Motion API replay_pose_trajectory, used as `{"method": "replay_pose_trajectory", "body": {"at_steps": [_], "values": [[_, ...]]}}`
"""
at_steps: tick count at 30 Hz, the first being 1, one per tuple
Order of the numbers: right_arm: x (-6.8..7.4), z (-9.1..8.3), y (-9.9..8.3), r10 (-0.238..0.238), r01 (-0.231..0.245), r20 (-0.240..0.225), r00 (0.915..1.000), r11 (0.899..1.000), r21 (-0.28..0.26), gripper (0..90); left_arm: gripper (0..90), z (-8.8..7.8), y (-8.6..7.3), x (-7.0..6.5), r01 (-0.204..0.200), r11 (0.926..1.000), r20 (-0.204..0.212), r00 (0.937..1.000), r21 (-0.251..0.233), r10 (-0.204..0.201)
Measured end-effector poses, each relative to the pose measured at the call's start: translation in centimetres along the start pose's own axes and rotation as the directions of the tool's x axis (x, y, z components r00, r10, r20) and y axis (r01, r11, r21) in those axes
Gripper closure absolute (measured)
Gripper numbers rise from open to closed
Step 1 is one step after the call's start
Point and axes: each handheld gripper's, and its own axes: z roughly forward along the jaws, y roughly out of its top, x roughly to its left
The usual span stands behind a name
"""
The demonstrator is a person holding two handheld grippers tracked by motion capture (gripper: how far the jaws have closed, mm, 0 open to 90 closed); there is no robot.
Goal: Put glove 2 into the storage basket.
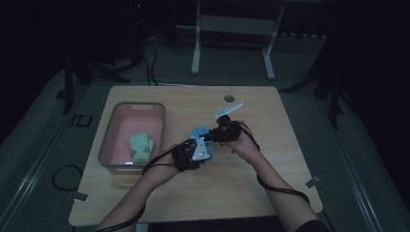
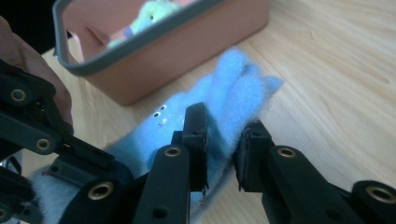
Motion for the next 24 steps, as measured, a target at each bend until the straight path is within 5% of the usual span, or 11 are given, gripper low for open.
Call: {"method": "replay_pose_trajectory", "body": {"at_steps": [8, 24], "values": [[1.1, 0.6, 2.8, -0.031, 0.030, -0.005, 0.9995, 1.000, -0.006, 77.1, 74.4, -1.8, -0.5, 1.0, -0.004, 0.9999, -0.034, 0.9994, 0.015, 0.005], [3.2, 4.4, 7.9, -0.068, 0.068, -0.043, 0.9968, 0.998, -0.004, 77.9, 74.4, -5.8, -4.1, 3.3, 0.064, 0.9974, -0.115, 0.9915, 0.032, -0.060]]}}
